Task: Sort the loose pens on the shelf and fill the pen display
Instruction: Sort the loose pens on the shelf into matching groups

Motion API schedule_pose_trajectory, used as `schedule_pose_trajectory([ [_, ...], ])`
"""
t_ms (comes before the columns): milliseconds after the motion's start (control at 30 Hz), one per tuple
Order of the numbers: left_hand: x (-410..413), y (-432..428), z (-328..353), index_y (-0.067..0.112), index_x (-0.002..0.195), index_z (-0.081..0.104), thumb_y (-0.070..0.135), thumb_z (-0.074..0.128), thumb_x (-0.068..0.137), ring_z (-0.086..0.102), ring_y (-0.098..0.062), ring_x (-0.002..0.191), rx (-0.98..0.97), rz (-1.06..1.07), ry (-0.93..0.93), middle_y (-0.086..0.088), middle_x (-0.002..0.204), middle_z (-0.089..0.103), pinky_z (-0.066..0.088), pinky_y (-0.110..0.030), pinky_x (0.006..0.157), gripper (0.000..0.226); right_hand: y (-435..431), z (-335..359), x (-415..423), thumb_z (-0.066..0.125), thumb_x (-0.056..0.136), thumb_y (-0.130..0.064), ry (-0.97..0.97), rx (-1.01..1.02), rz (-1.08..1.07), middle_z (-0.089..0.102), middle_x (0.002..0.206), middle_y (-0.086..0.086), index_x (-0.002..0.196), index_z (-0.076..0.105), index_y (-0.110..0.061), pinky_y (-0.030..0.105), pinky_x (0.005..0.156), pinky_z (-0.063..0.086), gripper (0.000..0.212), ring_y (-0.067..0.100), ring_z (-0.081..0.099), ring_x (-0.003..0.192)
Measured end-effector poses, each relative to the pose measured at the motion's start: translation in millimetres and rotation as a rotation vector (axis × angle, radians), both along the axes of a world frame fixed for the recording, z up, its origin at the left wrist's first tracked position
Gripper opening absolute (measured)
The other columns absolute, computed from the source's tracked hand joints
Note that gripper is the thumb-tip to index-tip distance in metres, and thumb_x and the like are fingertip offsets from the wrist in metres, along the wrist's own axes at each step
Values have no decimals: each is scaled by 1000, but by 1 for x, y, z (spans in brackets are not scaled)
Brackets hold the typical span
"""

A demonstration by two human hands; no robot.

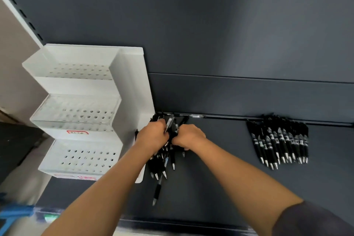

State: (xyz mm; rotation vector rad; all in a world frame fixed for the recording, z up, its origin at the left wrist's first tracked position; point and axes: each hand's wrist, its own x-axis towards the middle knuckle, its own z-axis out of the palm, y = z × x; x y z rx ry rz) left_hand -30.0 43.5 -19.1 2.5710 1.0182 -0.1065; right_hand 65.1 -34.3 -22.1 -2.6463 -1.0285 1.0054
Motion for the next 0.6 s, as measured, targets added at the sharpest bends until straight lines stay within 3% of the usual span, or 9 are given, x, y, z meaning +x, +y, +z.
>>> schedule_pose_trajectory([
  [100, 12, -2, -2, 11, 102, 53, 21, 49, 88, 59, -32, 93, -16, -34, 2, -12, 100, 62, 47, -34, 71, 18, -12, 9, 14, 60, 80, -22, 78, -19, -19, 57, 63, 2, 67, 51, -13, 20, 50, 46, 18, 13, 57, 49],
  [167, 22, -9, -1, 12, 102, 53, 22, 49, 88, 59, -32, 96, -29, -60, 2, -12, 102, 63, 47, -35, 73, 18, -24, 17, 25, 60, 80, -19, 86, -16, -21, 53, 59, 4, 64, 48, -11, 20, 43, 38, 22, 13, 51, 48],
  [300, 38, -28, 4, 10, 103, 54, 23, 50, 89, 59, -34, 101, -15, -110, -12, -15, 106, 63, 47, -37, 77, 19, -53, 25, 43, 57, 81, -18, 78, 17, -54, 52, 57, 3, 62, 49, -10, 18, 39, 35, 23, 13, 48, 45],
  [400, 51, -49, 9, 9, 102, 52, 22, 51, 89, 59, -36, 101, -15, -136, -40, -17, 106, 63, 47, -38, 78, 18, -79, 24, 58, 54, 83, -18, 26, 88, -110, 51, 57, 3, 61, 47, -13, 21, 45, 38, 24, 16, 49, 48],
  [500, 71, -82, 18, 9, 103, 50, 23, 52, 90, 59, -36, 100, -8, -151, -70, -16, 106, 62, 47, -39, 78, 19, -114, 27, 76, 55, 84, -19, -25, 185, -174, 49, 64, 3, 59, 42, -16, 26, 64, 44, 28, 24, 55, 72],
  [600, 95, -120, 25, 12, 98, 47, 24, 53, 90, 59, -35, 97, -32, -169, -103, -16, 102, 62, 48, -40, 77, 15, -157, 36, 95, 54, 85, -18, -49, 238, -221, 61, 86, 15, 60, 41, -17, 29, 74, 46, 28, 29, 59, 88],
])
